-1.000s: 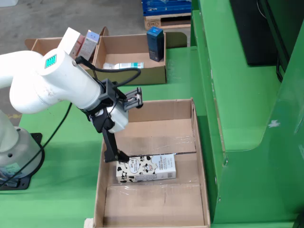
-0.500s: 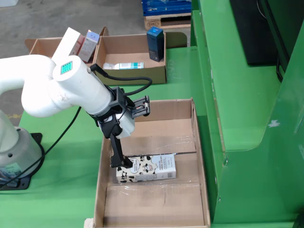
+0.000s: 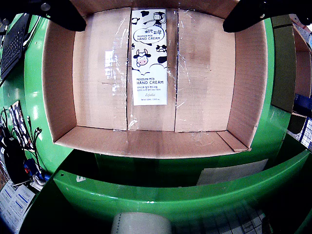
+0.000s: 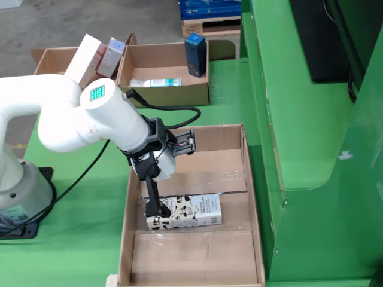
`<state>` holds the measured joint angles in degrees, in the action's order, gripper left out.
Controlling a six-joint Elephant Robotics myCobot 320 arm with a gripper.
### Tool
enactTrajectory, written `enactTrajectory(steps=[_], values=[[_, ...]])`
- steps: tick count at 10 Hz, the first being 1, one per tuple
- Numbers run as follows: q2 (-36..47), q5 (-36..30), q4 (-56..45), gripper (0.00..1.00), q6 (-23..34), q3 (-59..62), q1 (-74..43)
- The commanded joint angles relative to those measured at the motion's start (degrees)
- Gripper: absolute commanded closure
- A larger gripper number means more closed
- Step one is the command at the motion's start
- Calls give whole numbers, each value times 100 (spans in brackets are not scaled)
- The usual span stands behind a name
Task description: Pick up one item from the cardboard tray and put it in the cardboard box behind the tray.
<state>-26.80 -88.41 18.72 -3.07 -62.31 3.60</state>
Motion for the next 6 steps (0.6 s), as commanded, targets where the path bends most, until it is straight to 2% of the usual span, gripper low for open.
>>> enactTrajectory(steps=[1,2,6], values=[[-31,-22,232,0,23,139,-50],[-265,-89,427,0,84,93,-115],[-327,-116,1115,0,213,-514,-161]])
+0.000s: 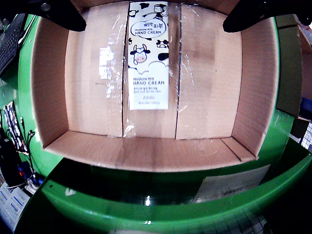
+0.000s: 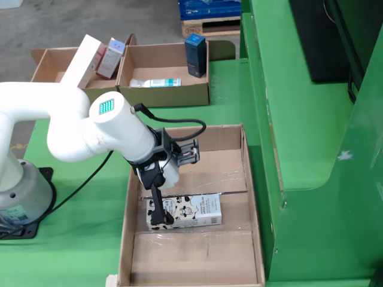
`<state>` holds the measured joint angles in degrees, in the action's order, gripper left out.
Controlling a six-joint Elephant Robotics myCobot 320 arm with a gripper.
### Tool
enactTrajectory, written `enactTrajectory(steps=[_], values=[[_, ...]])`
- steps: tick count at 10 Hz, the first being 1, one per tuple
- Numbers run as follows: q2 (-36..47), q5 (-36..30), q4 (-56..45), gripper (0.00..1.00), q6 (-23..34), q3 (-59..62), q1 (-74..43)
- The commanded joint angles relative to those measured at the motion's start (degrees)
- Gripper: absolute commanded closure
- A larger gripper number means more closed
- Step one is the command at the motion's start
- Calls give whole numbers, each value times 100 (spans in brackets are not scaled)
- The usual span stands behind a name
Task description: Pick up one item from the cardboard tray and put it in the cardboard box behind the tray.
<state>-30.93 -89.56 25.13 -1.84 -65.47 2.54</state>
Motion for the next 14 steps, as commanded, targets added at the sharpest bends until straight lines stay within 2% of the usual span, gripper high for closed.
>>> enactTrajectory(steps=[1,7,10,11,12,14], values=[[86,-1,474,0,90,-198,-55],[-131,-28,1206,0,239,-971,-88],[-131,-28,1206,0,239,-971,-88],[-139,-7,1408,0,227,-1122,-72],[-318,40,2097,0,220,-1428,-47],[-694,-24,2208,0,247,-1188,-91]])
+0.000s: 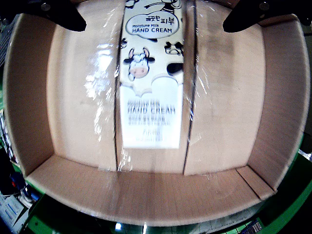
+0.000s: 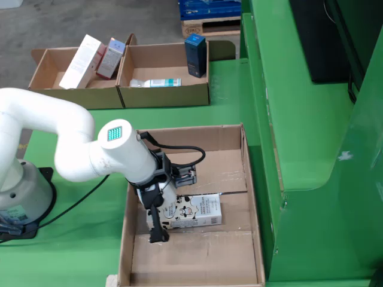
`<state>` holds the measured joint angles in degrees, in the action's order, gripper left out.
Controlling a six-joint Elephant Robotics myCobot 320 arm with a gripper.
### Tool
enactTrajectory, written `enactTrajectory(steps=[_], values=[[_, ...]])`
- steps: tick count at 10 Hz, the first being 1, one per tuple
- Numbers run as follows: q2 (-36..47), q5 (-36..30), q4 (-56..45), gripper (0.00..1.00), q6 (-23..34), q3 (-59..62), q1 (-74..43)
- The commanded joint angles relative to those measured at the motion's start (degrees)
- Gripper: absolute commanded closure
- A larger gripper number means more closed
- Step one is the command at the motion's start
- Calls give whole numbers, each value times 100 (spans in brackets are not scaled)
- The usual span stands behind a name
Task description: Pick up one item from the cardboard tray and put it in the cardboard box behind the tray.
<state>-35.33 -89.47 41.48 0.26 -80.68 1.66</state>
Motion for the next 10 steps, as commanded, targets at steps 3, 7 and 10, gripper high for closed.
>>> enactTrajectory(steps=[3,7,10], values=[[-861,-21,796,0,51,777,-31],[-1631,-28,343,0,45,1978,-104],[-1791,-51,190,0,12,2160,-103]])
